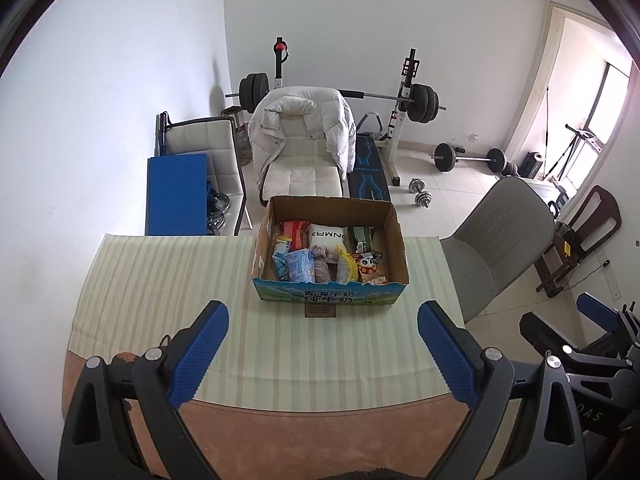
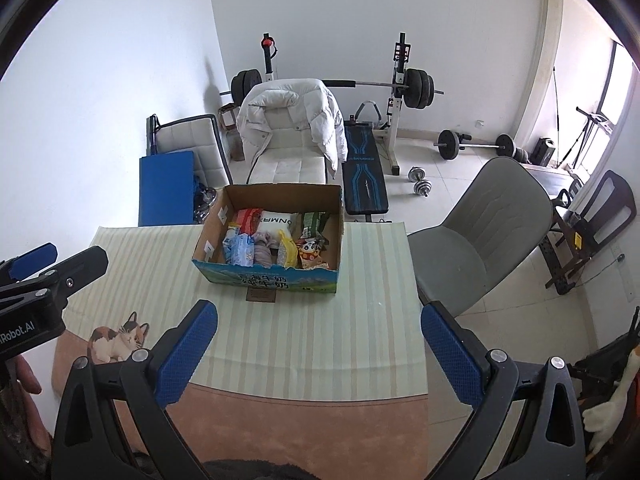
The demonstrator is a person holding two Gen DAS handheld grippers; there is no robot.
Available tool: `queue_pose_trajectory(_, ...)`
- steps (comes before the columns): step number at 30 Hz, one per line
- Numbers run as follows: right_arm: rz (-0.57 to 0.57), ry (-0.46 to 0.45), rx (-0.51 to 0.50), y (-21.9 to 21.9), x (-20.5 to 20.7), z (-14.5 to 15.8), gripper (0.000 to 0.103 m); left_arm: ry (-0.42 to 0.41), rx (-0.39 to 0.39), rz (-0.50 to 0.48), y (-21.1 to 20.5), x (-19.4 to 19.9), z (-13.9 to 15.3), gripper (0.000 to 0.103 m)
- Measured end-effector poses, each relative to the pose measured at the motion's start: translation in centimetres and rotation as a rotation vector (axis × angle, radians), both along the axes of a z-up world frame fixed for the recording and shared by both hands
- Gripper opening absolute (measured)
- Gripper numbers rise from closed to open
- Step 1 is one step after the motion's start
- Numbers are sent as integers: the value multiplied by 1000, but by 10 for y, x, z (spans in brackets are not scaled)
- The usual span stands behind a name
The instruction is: Organize soft objects
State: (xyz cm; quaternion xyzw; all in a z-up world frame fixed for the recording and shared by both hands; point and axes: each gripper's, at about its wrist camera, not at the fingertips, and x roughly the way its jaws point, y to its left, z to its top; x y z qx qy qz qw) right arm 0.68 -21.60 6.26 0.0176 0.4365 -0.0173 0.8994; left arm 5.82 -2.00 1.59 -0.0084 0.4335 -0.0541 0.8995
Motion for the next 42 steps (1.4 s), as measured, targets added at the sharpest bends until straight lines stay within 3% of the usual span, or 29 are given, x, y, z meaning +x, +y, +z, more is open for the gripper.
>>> queue_pose_trajectory(4,-36,-30,-14,-9,3,6,103,-13,4,5,-2,-2,0,103)
queue_pose_trajectory(42,-38,-124,-43,-2,6,32,103,-67,23,24,1,-2,16,103)
